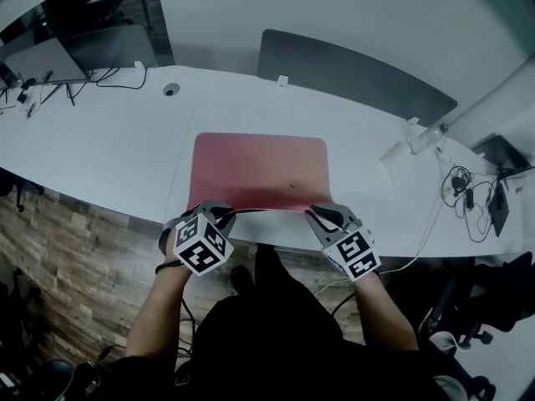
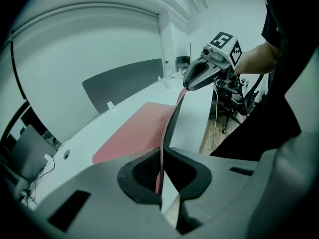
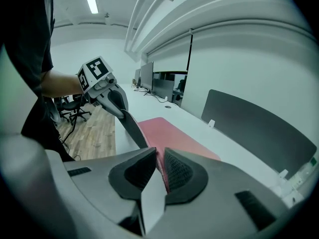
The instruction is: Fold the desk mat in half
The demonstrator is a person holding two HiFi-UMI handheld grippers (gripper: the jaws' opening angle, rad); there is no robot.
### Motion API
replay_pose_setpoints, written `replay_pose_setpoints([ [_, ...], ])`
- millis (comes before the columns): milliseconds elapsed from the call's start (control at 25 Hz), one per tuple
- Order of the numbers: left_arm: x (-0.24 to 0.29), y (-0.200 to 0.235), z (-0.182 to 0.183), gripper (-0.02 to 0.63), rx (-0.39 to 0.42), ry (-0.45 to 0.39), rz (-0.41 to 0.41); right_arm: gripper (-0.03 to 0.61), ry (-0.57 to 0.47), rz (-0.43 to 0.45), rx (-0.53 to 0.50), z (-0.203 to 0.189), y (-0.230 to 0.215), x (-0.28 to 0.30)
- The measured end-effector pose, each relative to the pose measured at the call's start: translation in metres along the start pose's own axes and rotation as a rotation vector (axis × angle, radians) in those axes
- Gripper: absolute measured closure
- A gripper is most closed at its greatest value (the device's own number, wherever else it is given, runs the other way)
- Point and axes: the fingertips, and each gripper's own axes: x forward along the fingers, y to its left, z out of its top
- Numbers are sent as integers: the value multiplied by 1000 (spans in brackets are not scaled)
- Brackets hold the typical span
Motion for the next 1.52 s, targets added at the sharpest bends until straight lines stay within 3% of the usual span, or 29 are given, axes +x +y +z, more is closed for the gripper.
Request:
replay_pose_setpoints([
  [360,30,35,7,588,5,42,-30,468,95,96,-32,-9,-35,41],
  [400,33,38,8,588,8,44,-34,469,114,104,-48,-12,-38,45],
  [480,38,45,10,588,7,47,-38,531,145,108,-87,-15,-45,52],
  [600,45,59,14,588,3,50,-30,551,161,92,-123,-12,-57,61],
  [840,64,88,22,586,3,65,-14,546,170,63,-118,-10,-85,83],
  [1520,145,172,23,584,-1,168,-14,534,202,102,-93,-23,-162,174],
])
